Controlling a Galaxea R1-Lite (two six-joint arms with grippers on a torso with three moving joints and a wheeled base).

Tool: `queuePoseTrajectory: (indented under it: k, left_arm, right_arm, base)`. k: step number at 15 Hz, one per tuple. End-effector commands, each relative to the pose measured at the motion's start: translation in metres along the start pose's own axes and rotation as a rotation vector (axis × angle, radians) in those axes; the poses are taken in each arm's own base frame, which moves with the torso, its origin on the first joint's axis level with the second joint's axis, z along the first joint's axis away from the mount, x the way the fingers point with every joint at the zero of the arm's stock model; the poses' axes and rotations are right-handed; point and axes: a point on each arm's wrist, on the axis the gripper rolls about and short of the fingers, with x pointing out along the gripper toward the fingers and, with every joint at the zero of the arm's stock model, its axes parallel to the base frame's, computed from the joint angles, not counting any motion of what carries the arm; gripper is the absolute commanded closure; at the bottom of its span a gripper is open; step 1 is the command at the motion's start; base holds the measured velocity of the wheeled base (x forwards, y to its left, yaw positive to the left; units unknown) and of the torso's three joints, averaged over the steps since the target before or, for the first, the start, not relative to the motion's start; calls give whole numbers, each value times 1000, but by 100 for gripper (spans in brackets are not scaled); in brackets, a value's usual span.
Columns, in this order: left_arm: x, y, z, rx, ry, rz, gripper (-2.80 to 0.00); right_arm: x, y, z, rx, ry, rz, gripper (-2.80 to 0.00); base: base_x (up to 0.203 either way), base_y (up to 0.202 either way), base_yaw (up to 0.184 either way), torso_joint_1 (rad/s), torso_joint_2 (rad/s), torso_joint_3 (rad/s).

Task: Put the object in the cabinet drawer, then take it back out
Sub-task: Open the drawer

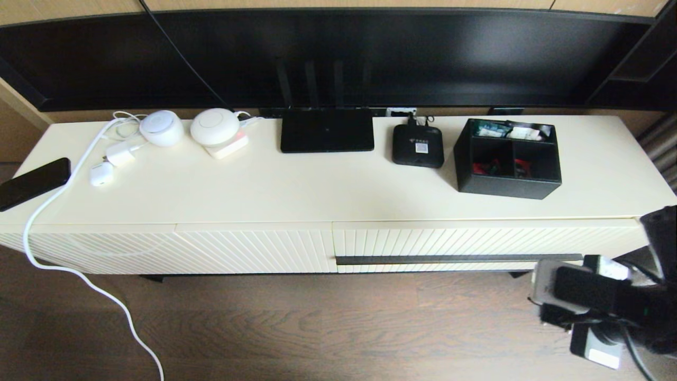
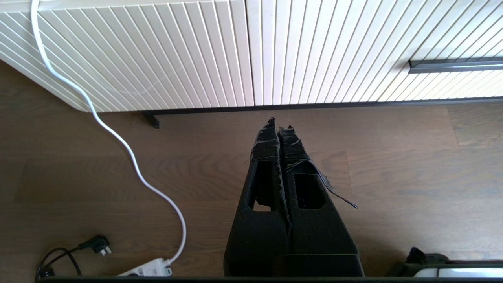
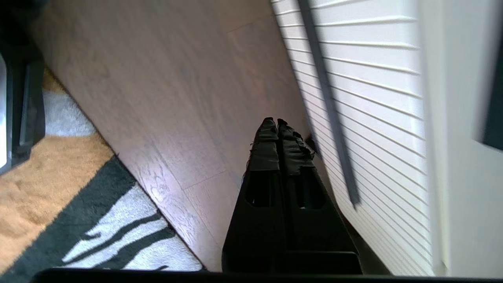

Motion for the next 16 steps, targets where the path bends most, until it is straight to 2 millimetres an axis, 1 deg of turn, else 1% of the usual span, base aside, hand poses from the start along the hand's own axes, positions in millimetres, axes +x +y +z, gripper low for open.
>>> queuePoseTrajectory:
  k: [1,2,5,8,9,12,16]
  left_arm:
    - [0,0,0,0,0,0,0]
    - [0,0,0,0,1,0,0]
    - [0,0,0,0,2,0,0]
    - [0,0,0,0,2,0,0]
    - [0,0,0,0,0,0,0]
    - [0,0,0,0,1,0,0]
    - [0,0,0,0,2,0,0]
  right_arm:
    - [42,21,-6,-53,35,50,0]
    - [54,29,-10,-83,27,40,0]
    - [79,48,-25,-232,15,18,0]
    - [93,54,-41,-321,5,7,0]
    - [97,55,-43,-337,-8,1,-280]
    - [111,57,-43,-350,-41,-11,-280]
    - [129,59,-40,-385,-111,48,-280]
  base:
    - [0,0,0,0,0,0]
    - [0,0,0,0,0,0]
    - [0,0,0,0,0,0]
    - [0,0,0,0,0,0]
    - [0,0,0,0,0,0]
    - [0,0,0,0,0,0]
    - [0,0,0,0,0,0]
